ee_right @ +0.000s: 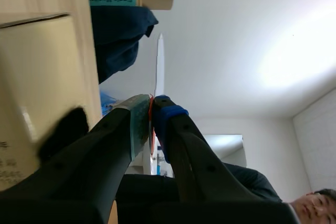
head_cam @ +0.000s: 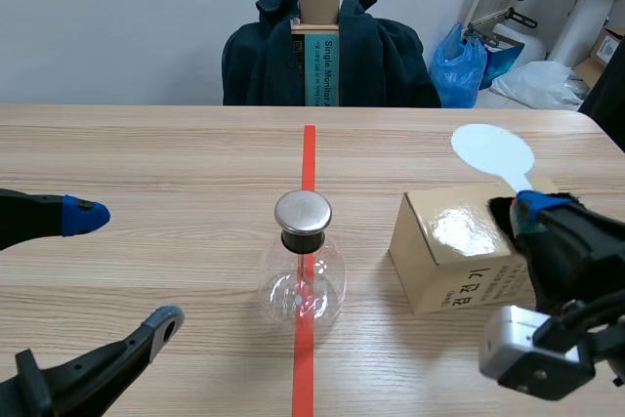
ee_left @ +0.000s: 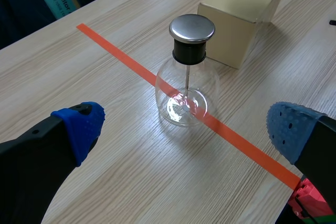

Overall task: Do the electroscope experiment.
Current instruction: 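Pick up the white charging plate, then bring the plate to the electroscope and point at the metal foil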

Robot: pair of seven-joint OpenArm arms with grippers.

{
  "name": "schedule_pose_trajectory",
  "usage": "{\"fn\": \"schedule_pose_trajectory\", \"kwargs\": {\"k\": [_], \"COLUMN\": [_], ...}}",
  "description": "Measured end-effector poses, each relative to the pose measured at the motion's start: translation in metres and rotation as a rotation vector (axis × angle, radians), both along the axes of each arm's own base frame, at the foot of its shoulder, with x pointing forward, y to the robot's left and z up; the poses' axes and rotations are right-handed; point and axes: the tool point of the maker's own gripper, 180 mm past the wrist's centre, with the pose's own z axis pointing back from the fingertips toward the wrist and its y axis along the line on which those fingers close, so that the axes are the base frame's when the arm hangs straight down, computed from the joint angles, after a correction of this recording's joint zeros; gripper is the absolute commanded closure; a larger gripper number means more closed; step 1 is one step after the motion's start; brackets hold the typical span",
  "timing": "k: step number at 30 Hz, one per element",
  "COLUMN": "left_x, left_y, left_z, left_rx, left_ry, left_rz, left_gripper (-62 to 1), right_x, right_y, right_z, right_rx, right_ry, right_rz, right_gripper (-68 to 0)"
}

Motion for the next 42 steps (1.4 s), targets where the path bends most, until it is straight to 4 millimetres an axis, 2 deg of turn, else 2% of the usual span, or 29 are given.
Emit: {"fn": "schedule_pose_trajectory", "kwargs": {"k": [4, 8, 14, 17, 23, 24, 27, 28, 31, 32, 38, 42], "left_x": [0.000, 0.000, 0.000, 0.000, 0.000, -0.001, -0.001, -0.001, 0.001, 0.003, 0.020, 0.036], "left_y": [0.000, 0.000, 0.000, 0.000, 0.001, 0.001, 0.002, 0.002, 0.006, 0.007, 0.012, 0.010], "left_z": [0.000, 0.000, 0.000, 0.000, -0.003, -0.004, -0.007, -0.008, -0.019, -0.025, -0.061, -0.072], "left_rx": [0.000, 0.000, 0.000, 0.000, 0.012, 0.016, 0.027, 0.028, 0.047, 0.049, 0.033, -0.029], "left_ry": [0.000, 0.000, 0.000, 0.000, 0.011, 0.015, 0.026, 0.029, 0.058, 0.068, 0.117, 0.100], "left_rz": [0.000, 0.000, 0.000, 0.000, 0.001, 0.001, 0.003, 0.004, 0.012, 0.015, 0.032, 0.024], "left_gripper": [-62.3, -62.3, -62.3, -62.3, -62.3, -57.4, -26.9, -18.9, -4.4, -2.5, -2.7, -2.7], "right_x": [0.011, 0.022, 0.023, 0.020, 0.016, 0.015, 0.013, 0.013, 0.012, 0.012, 0.011, 0.011], "right_y": [-0.004, -0.012, -0.012, -0.007, 0.001, 0.002, 0.004, 0.005, 0.006, 0.006, 0.008, 0.009], "right_z": [0.035, 0.082, 0.145, 0.161, 0.174, 0.176, 0.180, 0.181, 0.181, 0.182, 0.182, 0.181], "right_rx": [0.043, 0.077, 0.118, 0.136, 0.152, 0.155, 0.161, 0.162, 0.164, 0.172, 0.181, 0.188], "right_ry": [-0.073, -0.192, -0.357, -0.397, -0.429, -0.433, -0.444, -0.446, -0.447, -0.445, -0.444, -0.434], "right_rz": [-0.005, -0.024, -0.022, -0.006, 0.018, 0.021, 0.029, 0.030, 0.035, 0.044, 0.058, 0.066], "right_gripper": [-0.6, -0.6, -0.6, -0.6, -0.6, -0.6, -0.6, -0.6, -0.6, -0.6, -0.6, -0.6]}}
